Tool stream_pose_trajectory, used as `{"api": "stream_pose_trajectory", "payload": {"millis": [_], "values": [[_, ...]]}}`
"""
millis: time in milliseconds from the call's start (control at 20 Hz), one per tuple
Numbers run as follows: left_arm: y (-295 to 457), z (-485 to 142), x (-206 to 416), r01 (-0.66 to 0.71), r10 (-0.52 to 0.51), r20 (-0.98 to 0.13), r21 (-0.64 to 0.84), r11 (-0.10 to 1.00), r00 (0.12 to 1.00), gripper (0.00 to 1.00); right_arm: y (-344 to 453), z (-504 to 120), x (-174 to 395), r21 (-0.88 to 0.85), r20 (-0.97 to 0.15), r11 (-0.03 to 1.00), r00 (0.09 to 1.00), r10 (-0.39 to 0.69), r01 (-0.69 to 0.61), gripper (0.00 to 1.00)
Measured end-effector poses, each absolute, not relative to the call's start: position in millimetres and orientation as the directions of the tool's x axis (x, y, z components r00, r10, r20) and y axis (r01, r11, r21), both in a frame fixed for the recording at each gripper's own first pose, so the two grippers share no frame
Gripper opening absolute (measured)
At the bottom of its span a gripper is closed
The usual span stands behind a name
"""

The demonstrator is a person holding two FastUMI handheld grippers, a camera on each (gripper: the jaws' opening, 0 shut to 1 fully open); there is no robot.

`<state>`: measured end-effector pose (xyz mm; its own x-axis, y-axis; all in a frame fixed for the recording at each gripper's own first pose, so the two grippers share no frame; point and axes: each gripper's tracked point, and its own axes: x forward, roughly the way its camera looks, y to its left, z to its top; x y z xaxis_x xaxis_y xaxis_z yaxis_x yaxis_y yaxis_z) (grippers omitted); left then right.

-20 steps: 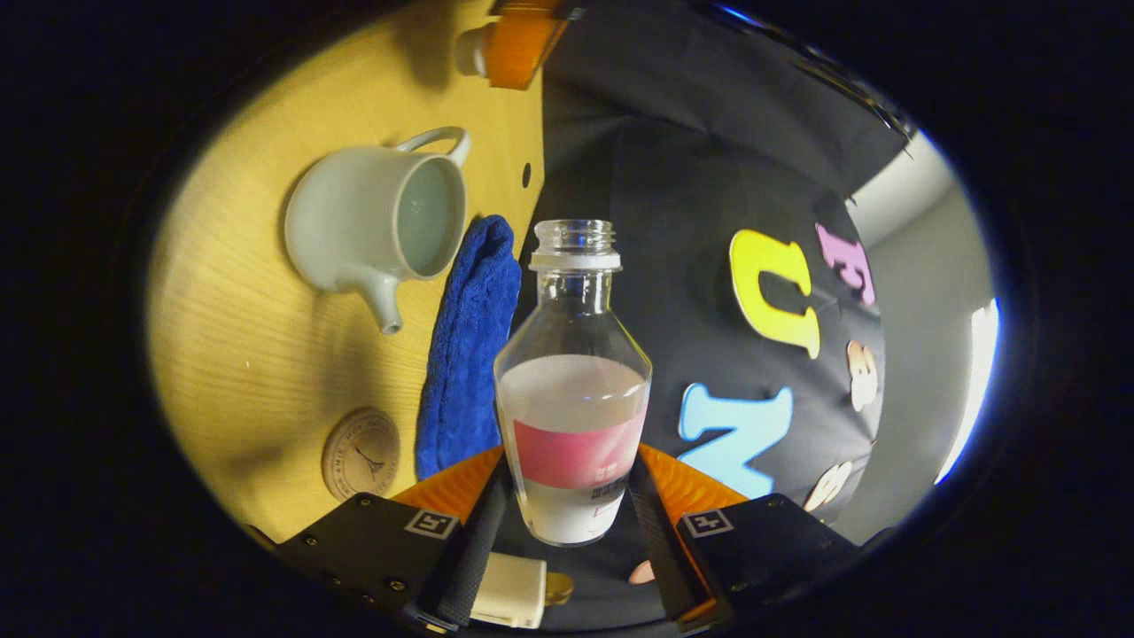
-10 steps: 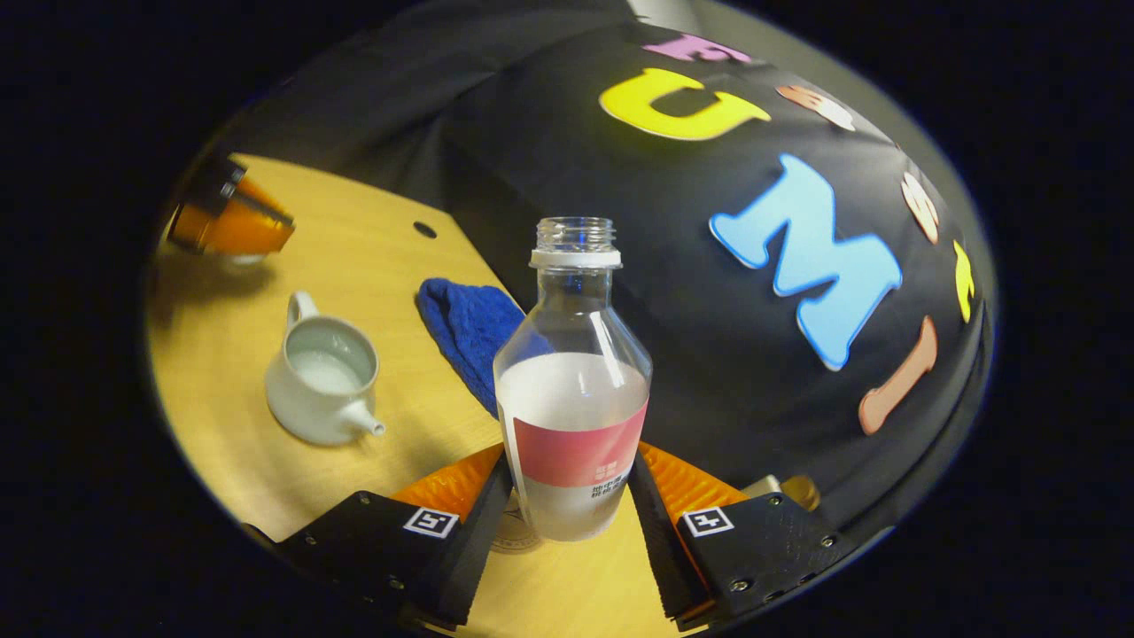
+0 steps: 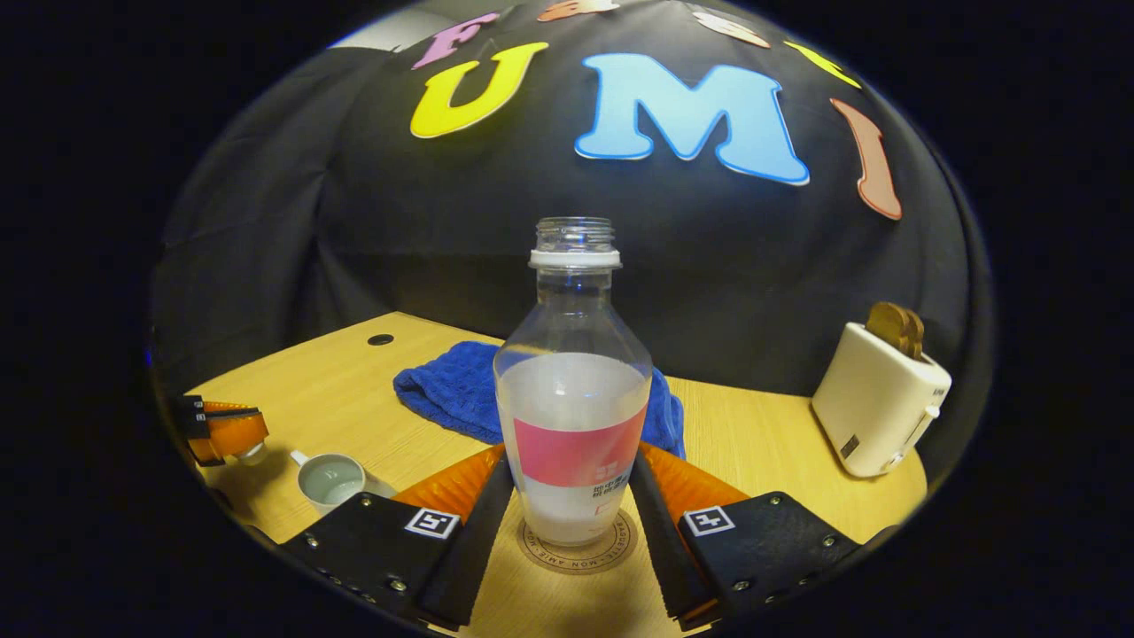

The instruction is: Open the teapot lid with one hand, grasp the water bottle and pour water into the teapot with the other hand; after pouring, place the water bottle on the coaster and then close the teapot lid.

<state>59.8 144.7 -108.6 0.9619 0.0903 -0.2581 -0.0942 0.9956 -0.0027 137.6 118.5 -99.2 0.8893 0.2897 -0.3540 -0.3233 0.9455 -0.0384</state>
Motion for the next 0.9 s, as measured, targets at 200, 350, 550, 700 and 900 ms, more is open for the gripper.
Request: {"api": "stream_pose_trajectory", "payload": {"millis": [200,350,550,700,900], "values": [[145,-109,60,-0.095,0.091,-0.258,-0.002,0.995,0.962,0.14,115,-111,142,-0.042,-0.384,0.952,0.884,0.266,-0.304,0.77],[145,-110,59,-0.096,0.092,-0.260,-0.001,0.995,0.961,0.14,111,-118,139,-0.046,-0.376,0.952,0.888,0.263,-0.302,0.77],[144,-110,60,-0.096,0.092,-0.260,0.000,0.995,0.961,0.14,111,-118,137,-0.054,-0.379,0.949,0.886,0.268,-0.310,0.77],[146,-109,60,-0.096,0.093,-0.260,0.000,0.995,0.961,0.14,111,-114,136,-0.061,-0.362,0.949,0.893,0.267,-0.309,0.84],[144,-109,60,-0.092,0.089,-0.259,-0.002,0.996,0.962,0.14,106,-105,133,-0.075,-0.331,0.954,0.910,0.250,-0.289,0.94]]}}
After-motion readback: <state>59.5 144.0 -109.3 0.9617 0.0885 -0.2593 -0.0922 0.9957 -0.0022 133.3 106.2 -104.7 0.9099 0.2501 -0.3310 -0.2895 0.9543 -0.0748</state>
